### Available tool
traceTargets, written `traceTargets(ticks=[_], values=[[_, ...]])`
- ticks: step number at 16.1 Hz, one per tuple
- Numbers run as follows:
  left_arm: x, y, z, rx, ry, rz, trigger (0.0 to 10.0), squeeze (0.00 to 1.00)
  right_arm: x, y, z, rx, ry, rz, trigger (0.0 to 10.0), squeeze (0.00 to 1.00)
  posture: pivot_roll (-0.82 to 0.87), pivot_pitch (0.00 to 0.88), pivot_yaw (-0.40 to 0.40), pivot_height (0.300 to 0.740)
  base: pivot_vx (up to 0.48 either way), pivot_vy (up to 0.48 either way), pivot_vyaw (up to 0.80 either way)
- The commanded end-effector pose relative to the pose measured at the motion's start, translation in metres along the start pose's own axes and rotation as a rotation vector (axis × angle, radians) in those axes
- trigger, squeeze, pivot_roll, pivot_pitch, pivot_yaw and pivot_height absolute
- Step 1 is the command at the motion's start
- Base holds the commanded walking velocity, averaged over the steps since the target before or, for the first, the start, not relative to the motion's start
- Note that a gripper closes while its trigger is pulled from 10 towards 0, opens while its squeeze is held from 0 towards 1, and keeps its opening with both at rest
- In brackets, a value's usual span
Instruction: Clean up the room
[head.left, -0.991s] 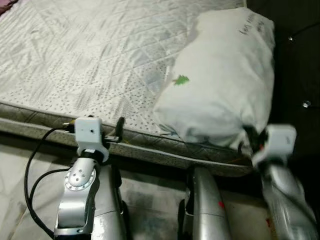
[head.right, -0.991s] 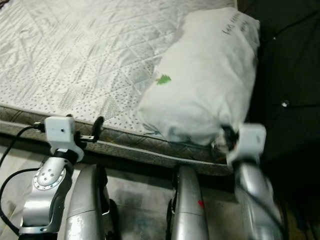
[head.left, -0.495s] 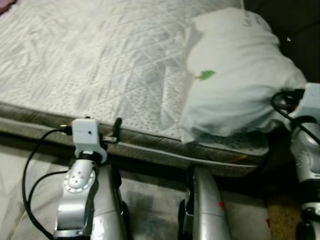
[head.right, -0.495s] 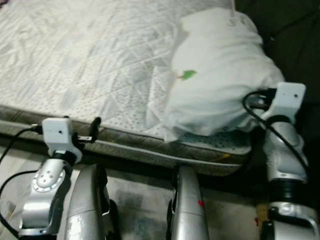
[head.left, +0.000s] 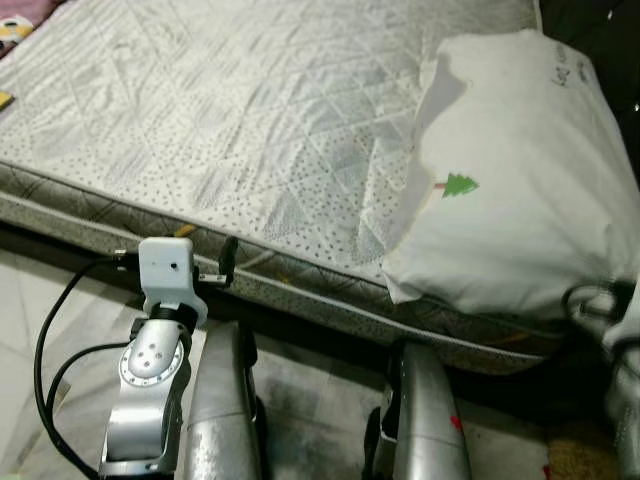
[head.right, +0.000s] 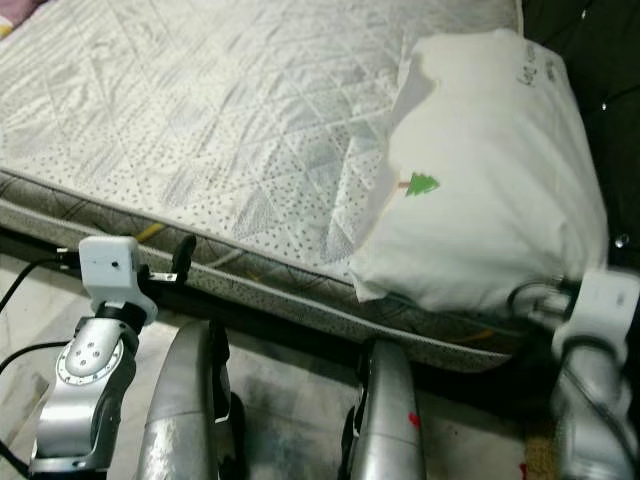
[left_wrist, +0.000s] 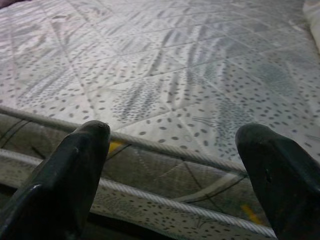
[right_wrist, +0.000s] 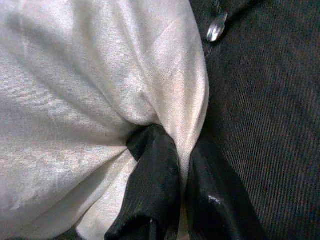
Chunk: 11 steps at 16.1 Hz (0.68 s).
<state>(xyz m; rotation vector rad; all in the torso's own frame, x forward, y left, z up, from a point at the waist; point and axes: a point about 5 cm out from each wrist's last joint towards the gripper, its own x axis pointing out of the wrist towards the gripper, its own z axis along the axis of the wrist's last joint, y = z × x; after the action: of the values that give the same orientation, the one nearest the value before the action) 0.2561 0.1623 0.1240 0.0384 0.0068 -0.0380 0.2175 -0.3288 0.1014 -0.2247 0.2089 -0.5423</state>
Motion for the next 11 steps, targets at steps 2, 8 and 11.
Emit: traceTargets(ticks=[2,8,11], values=[[-0.002,-0.005,-0.005,-0.006,0.018,-0.021,10.0,0.0,-0.013,-0.013,-0.009,-0.013,0.029,-0.075,0.0,0.0,-0.02,0.158,-0.043,0.537,0.0,0.0,0.0],[0.002,-0.008,-0.004,-0.022,0.022,-0.043,10.0,0.0,0.004,0.047,0.033,0.002,-0.093,0.216,10.0,1.0,-0.01,0.144,-0.048,0.537,0.0,0.0,0.0],[0.002,-0.01,-0.004,-0.041,0.022,-0.061,10.0,0.0,0.005,0.065,0.032,-0.02,-0.08,0.319,10.0,1.0,-0.01,0.137,-0.038,0.537,0.0,0.0,0.0]])
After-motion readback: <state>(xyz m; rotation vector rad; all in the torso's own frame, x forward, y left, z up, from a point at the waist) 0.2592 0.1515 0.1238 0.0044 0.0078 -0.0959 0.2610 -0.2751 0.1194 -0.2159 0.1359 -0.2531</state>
